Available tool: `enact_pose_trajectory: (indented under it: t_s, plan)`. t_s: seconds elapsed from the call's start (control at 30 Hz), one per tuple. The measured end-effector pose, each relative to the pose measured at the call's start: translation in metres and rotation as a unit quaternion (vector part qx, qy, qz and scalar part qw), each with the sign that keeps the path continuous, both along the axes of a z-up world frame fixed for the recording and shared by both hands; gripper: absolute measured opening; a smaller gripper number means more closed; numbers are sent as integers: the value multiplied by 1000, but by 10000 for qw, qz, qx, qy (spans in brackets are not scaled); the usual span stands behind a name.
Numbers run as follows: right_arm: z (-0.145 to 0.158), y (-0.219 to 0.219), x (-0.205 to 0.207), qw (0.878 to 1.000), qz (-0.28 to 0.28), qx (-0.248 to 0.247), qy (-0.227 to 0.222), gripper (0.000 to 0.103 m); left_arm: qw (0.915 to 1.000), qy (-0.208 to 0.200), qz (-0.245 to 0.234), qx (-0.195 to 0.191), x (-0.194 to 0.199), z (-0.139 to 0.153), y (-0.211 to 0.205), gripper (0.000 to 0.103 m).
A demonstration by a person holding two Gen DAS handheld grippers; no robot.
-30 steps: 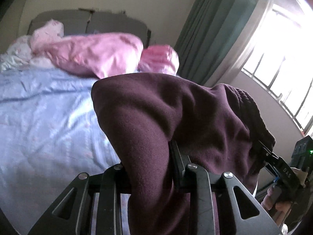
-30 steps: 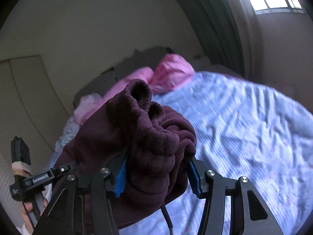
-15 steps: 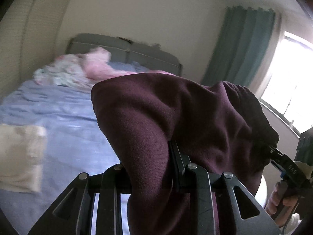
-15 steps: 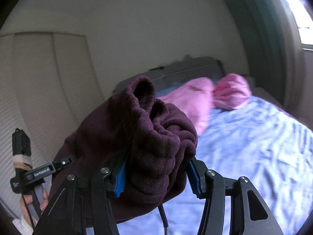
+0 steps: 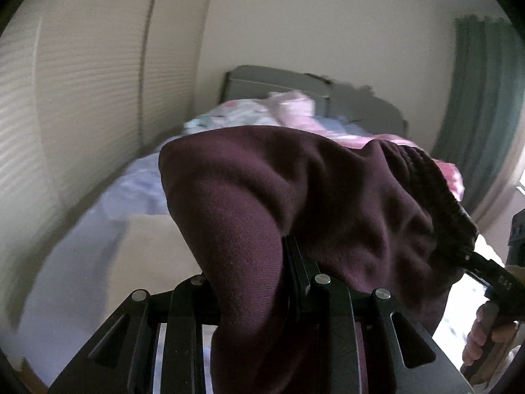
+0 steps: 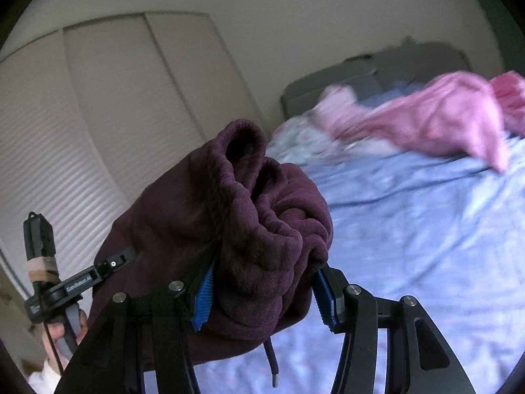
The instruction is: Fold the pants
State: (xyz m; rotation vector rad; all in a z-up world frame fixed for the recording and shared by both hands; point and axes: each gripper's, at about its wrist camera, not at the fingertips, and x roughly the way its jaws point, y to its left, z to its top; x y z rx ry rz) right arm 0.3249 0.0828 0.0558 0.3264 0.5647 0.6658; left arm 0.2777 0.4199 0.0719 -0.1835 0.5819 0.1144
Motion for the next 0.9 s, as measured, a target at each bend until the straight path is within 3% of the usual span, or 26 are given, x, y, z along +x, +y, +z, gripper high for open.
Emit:
enact_pose_trajectory:
  t_s: [0.1, 0.27, 0.37, 0.43, 0.47, 0.5, 0.53, 0.57, 0.7, 0.8, 0.9]
  plan:
    - [-12, 54, 13, 9997, 241, -22, -20, 52, 9996, 139, 159, 162, 14, -8, 43, 28]
    - [-38, 128, 18, 9993, 380, -72, 21, 50, 9958, 541, 600, 437, 75, -35, 105, 31]
    - [-72, 169, 18, 9983, 415, -234, 341, 50, 9868, 1332, 882, 263, 115, -89, 135, 36]
    - [-104, 187, 22, 9958, 364, -425, 727, 51, 9780, 1812, 986, 296, 127, -128, 140, 47]
    - [-110, 185, 27, 9959, 294, -484, 711, 51, 9786, 1711, 1080, 367, 124, -139, 140, 49]
    - [-114, 186, 27, 9964, 276, -563, 575, 51, 9806, 1520, 1178, 370, 119, -141, 142, 61]
    - [-114, 188, 26, 9963, 367, -632, 444, 51, 9780, 1411, 1490, 376, 113, -141, 149, 87]
    - [-111, 192, 25, 9960, 406, -711, 362, 52, 9719, 1480, 1762, 492, 107, -141, 148, 94]
    - [-106, 190, 36, 9940, 360, -726, 738, 58, 9611, 1547, 2053, 1005, 100, -127, 141, 95]
    - [-107, 189, 39, 9924, 411, -701, 927, 64, 9371, 1528, 2552, 1826, 90, -103, 136, 98]
    - [-104, 185, 35, 9908, 345, -726, 1088, 77, 9322, 1444, 2544, 2133, 68, -91, 127, 98]
